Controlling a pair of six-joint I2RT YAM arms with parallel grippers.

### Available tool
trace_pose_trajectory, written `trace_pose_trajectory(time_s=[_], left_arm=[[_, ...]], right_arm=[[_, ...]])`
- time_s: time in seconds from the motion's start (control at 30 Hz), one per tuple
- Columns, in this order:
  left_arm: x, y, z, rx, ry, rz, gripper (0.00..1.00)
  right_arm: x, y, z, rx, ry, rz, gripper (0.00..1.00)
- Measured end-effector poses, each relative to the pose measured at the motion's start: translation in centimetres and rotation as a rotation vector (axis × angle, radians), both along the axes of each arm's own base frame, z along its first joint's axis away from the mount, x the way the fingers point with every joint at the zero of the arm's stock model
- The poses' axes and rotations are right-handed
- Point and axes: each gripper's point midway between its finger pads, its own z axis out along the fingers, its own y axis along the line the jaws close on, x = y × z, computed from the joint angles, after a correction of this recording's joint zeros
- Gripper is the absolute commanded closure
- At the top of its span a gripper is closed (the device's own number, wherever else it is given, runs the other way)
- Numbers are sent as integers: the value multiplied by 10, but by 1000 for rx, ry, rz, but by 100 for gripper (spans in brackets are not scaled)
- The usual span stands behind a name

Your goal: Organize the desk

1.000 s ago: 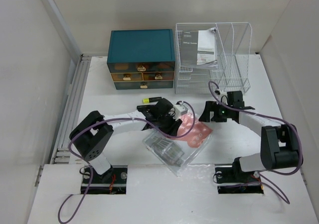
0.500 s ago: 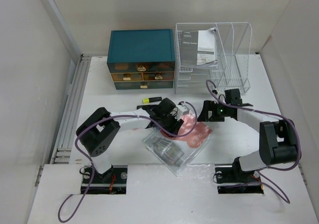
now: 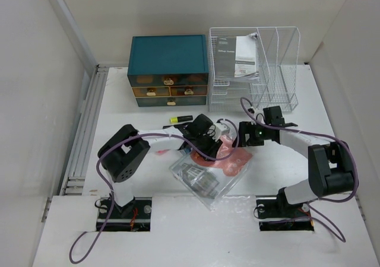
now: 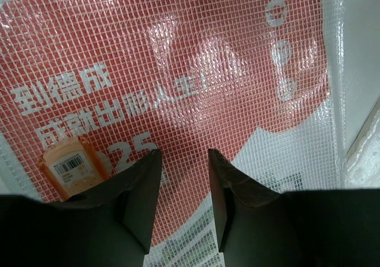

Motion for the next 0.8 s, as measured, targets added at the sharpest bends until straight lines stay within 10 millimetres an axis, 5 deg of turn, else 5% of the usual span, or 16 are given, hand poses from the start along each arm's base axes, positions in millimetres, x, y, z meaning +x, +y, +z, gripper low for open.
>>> trace_pose_trajectory(time_s=[0.2, 0.33, 0.6, 0.8], left_arm=[[1, -6, -1, -16, 19, -10, 68], [1, -14, -1, -34, 38, -23, 69], [-3, -18, -1, -53, 75, -40, 69], [-3, -19, 0, -57, 79, -40, 61]], right_arm=[[-12, 10, -1, 2, 22, 48, 23], [-14, 9, -4, -17, 24, 59, 40], [-20, 6, -2, -50, 18, 76, 100], [-23, 10, 15, -31, -26, 93, 100]])
